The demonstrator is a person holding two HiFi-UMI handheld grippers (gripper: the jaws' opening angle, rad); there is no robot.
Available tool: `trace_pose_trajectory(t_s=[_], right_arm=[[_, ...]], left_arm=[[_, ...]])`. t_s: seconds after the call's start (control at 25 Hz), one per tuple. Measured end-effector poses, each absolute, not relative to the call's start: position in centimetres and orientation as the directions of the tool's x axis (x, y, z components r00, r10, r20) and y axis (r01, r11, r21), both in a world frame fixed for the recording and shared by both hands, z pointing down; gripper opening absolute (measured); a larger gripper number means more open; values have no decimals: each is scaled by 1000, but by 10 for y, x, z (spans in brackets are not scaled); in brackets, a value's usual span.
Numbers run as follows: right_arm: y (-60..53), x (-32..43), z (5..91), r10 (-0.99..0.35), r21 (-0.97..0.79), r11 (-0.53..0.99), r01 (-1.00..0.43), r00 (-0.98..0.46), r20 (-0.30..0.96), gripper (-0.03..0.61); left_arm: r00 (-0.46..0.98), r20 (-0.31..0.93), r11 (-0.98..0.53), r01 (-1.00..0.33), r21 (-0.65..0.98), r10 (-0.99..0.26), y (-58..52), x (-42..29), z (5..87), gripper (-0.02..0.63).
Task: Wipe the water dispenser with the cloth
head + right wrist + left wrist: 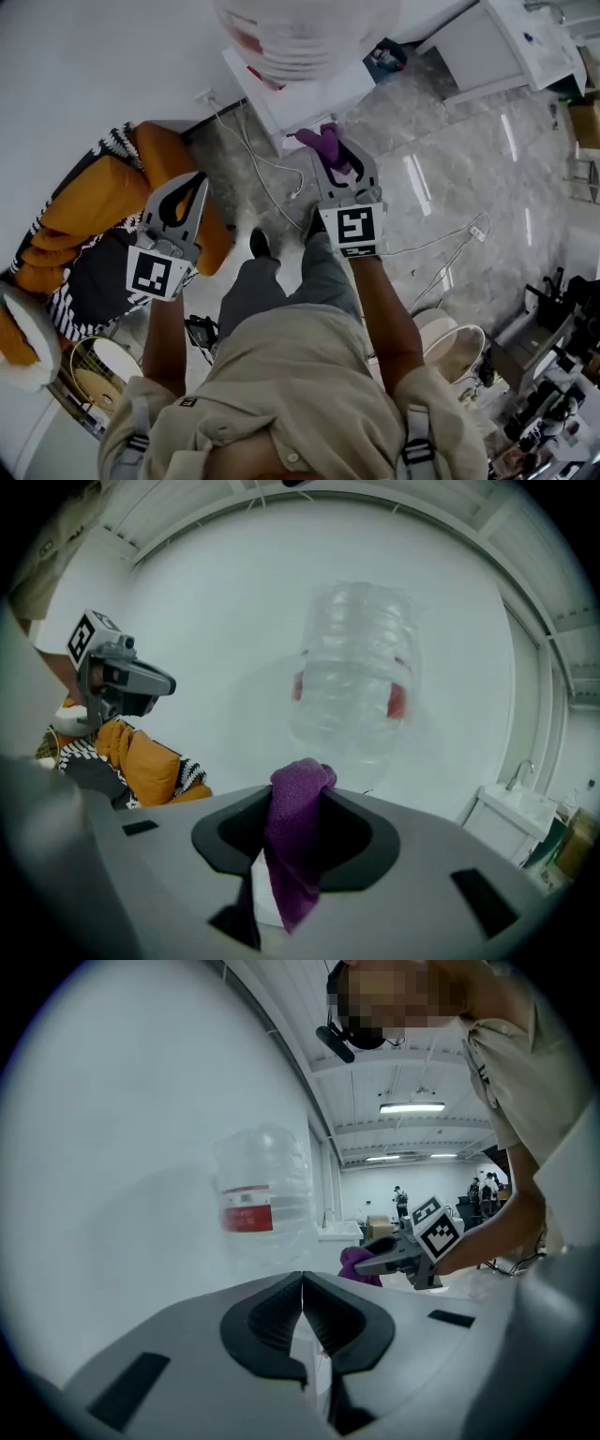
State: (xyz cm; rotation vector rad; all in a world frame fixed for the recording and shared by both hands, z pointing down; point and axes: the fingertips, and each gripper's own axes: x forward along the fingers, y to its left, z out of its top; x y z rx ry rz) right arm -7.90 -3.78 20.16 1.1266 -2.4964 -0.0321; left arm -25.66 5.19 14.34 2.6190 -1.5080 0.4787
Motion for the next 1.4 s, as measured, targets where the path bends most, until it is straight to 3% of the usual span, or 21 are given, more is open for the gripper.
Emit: trace_pose_trajectory(t_s=[0.52, 0.8, 1.0, 1.24, 1.4], right_arm=[[-57, -145, 340, -599, 179, 798, -576, -724, 342, 147], [-84, -127, 359, -595, 256, 803, -538, -752, 284, 149], [-116, -83, 358, -678, 256, 734, -629, -696, 235, 149], [-167, -13, 363, -829, 110, 548, -829, -520, 209, 149], [-164, -16, 364, -839, 38, 520, -853, -501, 212, 143]], left_arm=[[415, 324, -457, -888, -61, -850, 18, -234, 214, 20], [432, 348, -477, -877, -53, -832, -5, -222, 238, 20], [454, 358, -501, -864, -48, -816, -14, -215, 248, 20], [468, 375, -518, -854, -41, -801, -22, -203, 257, 20], [473, 380, -525, -850, -41, -795, -27, -195, 259, 20]])
